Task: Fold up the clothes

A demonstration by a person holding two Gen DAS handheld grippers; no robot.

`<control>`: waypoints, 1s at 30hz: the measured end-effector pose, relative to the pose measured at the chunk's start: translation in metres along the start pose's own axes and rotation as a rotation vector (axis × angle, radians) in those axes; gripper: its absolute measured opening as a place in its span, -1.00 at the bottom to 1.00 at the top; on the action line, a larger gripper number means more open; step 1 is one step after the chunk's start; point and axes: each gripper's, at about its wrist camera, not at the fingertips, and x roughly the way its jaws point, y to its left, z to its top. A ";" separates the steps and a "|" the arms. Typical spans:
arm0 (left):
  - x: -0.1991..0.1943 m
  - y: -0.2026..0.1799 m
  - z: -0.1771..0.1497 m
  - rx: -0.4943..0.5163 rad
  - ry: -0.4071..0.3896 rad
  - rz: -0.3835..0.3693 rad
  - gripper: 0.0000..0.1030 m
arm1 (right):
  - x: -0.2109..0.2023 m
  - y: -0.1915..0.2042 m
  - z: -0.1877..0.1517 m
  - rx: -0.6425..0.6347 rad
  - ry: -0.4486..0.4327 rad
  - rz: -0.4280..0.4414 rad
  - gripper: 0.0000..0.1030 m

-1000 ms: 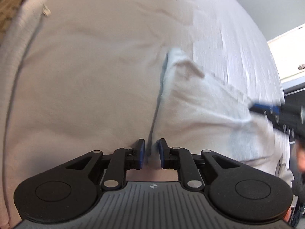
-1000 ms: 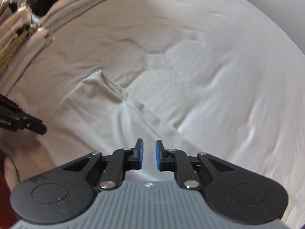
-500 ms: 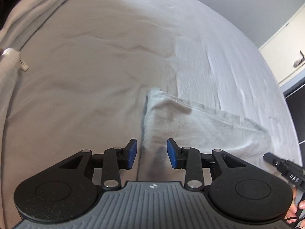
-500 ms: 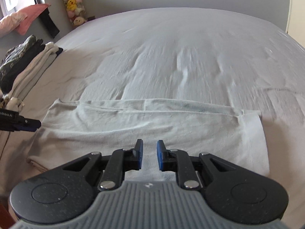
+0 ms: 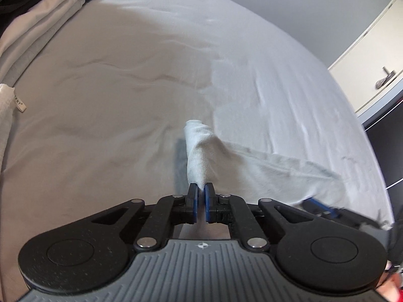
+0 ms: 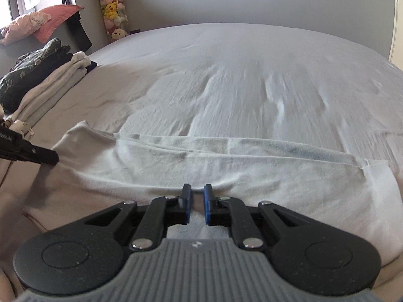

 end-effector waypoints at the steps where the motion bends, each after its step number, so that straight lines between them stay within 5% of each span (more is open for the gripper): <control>1: -0.004 0.000 0.001 -0.011 -0.003 -0.025 -0.88 | 0.004 0.001 -0.001 -0.008 0.008 -0.005 -0.78; 6: -0.022 -0.013 0.013 -0.062 -0.015 -0.130 -0.89 | 0.013 -0.001 -0.002 -0.011 0.037 -0.006 -0.79; 11: -0.043 -0.065 0.028 0.047 0.012 -0.143 -0.89 | -0.015 -0.016 0.005 0.073 0.019 0.022 -0.75; 20: -0.049 -0.181 0.049 0.216 0.057 -0.115 -0.89 | -0.084 -0.089 0.017 0.086 0.067 -0.180 -0.71; 30: -0.006 -0.292 0.037 0.324 0.147 -0.111 -0.89 | -0.118 -0.198 -0.019 0.523 0.044 -0.219 -0.67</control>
